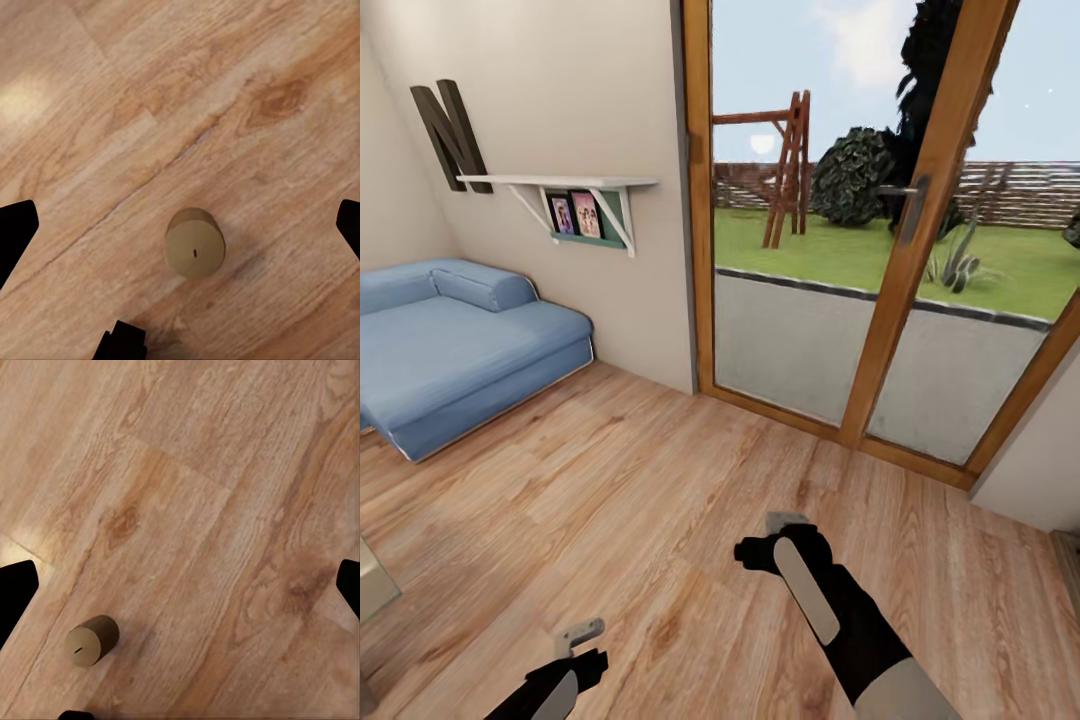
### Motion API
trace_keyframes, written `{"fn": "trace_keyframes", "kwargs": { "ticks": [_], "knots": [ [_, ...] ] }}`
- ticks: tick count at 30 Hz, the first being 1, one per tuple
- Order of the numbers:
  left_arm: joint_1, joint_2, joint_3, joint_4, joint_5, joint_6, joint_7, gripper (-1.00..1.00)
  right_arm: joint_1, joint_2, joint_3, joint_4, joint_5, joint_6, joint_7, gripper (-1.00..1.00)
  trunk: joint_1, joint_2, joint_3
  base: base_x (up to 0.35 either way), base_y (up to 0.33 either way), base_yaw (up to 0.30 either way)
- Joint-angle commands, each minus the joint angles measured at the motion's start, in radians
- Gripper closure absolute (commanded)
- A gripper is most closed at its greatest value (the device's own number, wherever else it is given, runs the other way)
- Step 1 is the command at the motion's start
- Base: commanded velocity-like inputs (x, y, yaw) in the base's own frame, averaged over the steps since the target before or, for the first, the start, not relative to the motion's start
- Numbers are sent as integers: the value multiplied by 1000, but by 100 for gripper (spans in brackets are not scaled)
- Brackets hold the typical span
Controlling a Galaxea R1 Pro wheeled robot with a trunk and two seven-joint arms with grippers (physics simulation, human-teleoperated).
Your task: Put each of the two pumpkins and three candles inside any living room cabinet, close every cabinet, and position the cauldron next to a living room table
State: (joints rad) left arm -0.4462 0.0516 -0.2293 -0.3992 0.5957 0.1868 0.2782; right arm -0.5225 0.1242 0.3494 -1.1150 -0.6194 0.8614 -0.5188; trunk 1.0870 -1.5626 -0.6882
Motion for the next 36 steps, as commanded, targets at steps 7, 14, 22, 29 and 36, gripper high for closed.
{"fn": "trace_keyframes", "kwargs": {
  "ticks": [7,14,22,29,36],
  "knots": [
    [0,1,-10,-3,17,10,12,-100,-2,1,-7,-50,-11,38,-15,-100,27,-50,-23,0,0,0],
    [0,2,-9,-3,18,16,6,-100,-2,2,-4,-70,-11,52,-15,-100,54,-99,-45,0,0,0],
    [0,-1,-9,-3,20,23,8,-100,-2,3,-5,-73,-13,54,-15,-100,84,-155,-70,0,0,0],
    [0,0,-7,-3,22,82,7,-100,-2,3,-4,-81,-11,56,-15,-100,111,-204,-92,0,0,0],
    [0,1,-6,20,22,93,4,-100,-2,3,-4,-85,-11,57,-15,-100,138,-253,-114,0,0,0]
  ]
}}
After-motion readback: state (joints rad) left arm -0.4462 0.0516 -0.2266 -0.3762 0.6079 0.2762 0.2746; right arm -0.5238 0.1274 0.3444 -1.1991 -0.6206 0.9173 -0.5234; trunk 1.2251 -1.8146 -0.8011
